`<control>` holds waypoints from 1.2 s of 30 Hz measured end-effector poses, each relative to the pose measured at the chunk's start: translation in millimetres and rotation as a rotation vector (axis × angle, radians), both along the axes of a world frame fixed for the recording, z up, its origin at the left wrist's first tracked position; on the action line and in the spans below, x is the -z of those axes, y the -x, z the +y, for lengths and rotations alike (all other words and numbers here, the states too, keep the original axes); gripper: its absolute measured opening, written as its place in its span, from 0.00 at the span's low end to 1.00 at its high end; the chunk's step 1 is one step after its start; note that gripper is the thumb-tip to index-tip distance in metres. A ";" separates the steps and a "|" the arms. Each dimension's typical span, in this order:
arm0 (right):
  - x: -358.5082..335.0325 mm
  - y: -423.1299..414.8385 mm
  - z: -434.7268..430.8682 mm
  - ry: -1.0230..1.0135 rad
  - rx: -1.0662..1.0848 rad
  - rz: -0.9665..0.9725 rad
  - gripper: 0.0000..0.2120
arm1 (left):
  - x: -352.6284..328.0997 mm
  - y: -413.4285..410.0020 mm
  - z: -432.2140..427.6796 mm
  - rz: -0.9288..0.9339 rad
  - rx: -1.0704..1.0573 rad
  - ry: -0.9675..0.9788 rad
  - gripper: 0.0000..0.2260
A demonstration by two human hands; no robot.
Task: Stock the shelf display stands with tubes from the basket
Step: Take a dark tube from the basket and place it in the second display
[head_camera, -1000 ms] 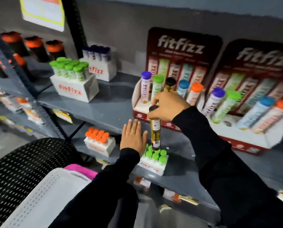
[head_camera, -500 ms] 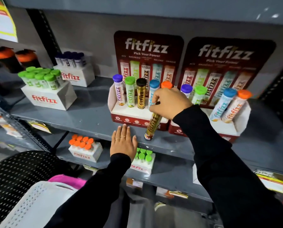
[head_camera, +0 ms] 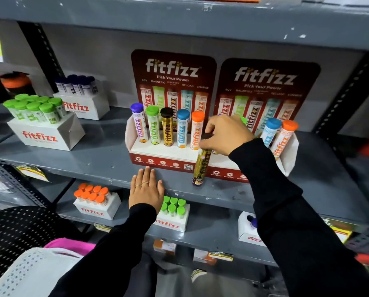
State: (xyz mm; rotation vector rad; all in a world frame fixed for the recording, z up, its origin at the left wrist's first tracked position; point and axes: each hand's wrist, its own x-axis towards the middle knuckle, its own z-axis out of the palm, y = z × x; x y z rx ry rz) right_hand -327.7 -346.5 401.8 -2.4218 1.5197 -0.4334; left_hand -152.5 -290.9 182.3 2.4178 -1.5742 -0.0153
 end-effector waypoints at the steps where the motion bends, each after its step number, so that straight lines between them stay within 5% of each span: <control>1: -1.0 4.4 -1.3 0.018 0.027 -0.028 0.14 | -0.1 0.0 -0.1 -0.003 0.001 -0.004 0.38; 15: 6.4 54.1 -41.2 0.192 0.454 -0.250 0.15 | -3.3 -1.0 -0.4 -0.008 0.001 -0.047 0.24; 25: 19.6 62.2 -44.5 0.241 0.490 -0.299 0.14 | -4.2 0.2 -0.6 -0.012 0.001 -0.052 0.25; 36: 21.2 65.8 -51.7 0.198 0.447 -0.137 0.12 | -6.5 1.1 -0.2 -0.024 -0.004 -0.062 0.25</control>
